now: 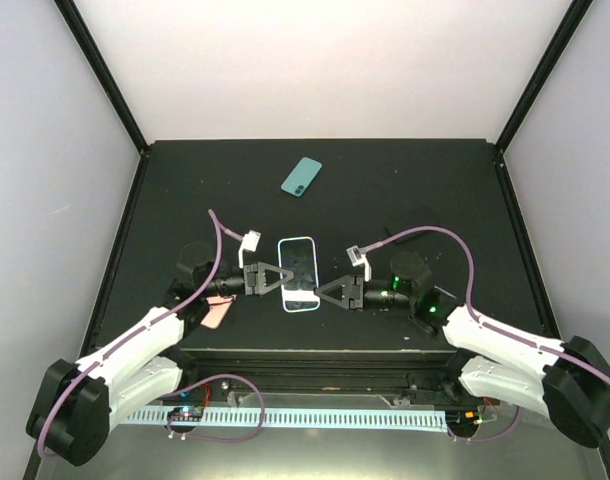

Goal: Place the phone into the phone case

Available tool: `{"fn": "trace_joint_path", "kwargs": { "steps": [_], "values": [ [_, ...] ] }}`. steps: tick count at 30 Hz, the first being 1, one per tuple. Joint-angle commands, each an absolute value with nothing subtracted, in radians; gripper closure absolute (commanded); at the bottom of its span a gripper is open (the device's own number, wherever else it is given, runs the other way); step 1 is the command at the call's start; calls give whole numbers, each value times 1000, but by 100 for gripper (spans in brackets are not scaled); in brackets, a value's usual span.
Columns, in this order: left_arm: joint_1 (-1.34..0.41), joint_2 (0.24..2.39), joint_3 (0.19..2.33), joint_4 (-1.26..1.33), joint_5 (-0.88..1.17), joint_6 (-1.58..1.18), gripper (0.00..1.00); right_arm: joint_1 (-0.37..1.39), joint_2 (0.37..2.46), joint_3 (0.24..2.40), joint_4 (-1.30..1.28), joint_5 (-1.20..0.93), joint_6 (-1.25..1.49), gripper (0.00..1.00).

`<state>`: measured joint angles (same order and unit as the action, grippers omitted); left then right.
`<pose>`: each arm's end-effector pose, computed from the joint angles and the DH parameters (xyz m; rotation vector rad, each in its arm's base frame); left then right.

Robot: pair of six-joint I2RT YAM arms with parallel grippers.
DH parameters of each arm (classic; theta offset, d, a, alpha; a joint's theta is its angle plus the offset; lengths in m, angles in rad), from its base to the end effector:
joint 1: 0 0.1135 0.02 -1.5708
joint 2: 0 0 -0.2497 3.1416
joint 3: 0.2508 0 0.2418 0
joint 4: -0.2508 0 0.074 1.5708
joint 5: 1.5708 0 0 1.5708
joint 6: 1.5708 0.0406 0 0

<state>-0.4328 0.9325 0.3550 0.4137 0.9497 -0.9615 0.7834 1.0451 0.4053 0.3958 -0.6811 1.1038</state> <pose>0.1646 -0.1124 0.2205 0.2999 2.0273 -1.7635 0.1384 0.1740 0.2123 -0.2461 2.2286 1.8167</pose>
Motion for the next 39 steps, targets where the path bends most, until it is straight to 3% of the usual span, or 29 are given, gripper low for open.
{"fn": "trace_joint_path", "kwargs": {
  "steps": [1, 10, 17, 31, 36, 39],
  "values": [
    [-421, 891, 373, 435, 983, -947, 98, 777, 954, 480, 240, -594, 973, 60],
    [-422, 805, 379, 329, 1049, -940, 98, 776, 902, 565, 115, -498, 855, 38],
    [-421, 774, 377, 262, 1100, -924, 98, 777, 964, 612, 136, -536, 833, 36],
    [-423, 773, 382, 193, 1181, -883, 98, 777, 1107, 619, 306, -613, 901, 42],
    [-423, 784, 390, 147, 1173, -859, 99, 777, 1111, 623, 327, -596, 910, 55],
    [-423, 798, 410, 74, 1151, -813, 98, 777, 1110, 620, 349, -597, 924, 69]
  ]
}}
